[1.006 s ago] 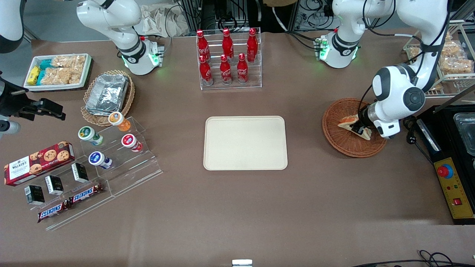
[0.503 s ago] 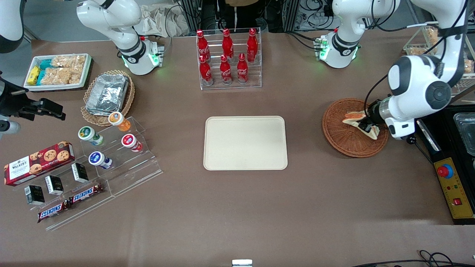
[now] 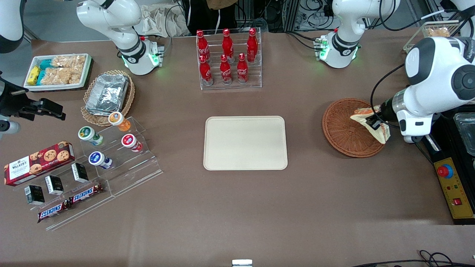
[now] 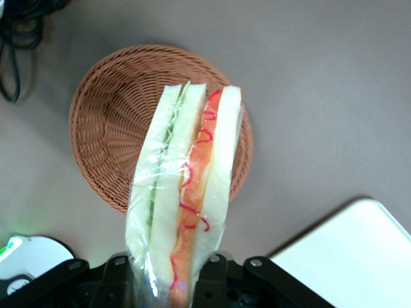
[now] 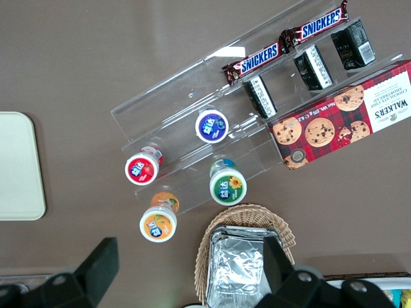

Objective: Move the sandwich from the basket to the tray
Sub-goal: 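Lift the sandwich with the left gripper and carry it toward the tray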

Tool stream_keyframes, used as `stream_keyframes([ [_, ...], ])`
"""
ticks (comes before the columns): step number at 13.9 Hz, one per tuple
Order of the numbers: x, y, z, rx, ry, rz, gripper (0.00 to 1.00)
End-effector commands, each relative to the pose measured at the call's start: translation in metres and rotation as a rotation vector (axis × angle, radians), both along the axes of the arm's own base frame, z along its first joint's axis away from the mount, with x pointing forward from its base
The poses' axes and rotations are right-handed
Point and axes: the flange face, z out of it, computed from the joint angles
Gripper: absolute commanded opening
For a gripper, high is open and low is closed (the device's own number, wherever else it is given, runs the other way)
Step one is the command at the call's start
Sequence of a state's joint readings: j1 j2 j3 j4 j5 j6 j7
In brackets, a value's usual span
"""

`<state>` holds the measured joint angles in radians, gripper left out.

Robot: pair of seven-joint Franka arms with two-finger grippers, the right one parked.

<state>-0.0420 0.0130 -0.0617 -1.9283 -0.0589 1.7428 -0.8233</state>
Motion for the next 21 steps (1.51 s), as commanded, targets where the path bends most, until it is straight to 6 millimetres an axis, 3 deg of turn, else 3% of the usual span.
stream_keyframes([
  [1,0.004,-0.038,0.017,-0.015,-0.014,-0.143,0.25],
  [3,0.005,-0.077,0.022,-0.022,-0.029,-0.22,0.25],
  [8,-0.001,-0.164,0.005,-0.052,-0.014,-0.361,0.26],
  [11,-0.01,-0.211,-0.025,-0.081,0.014,-0.442,0.26],
  [16,-0.008,-0.249,-0.089,-0.062,0.023,-0.507,0.28],
  [17,-0.017,-0.269,-0.1,-0.042,0.016,-0.549,0.28],
  [21,-0.023,-0.303,-0.143,-0.021,-0.012,-0.541,0.28],
])
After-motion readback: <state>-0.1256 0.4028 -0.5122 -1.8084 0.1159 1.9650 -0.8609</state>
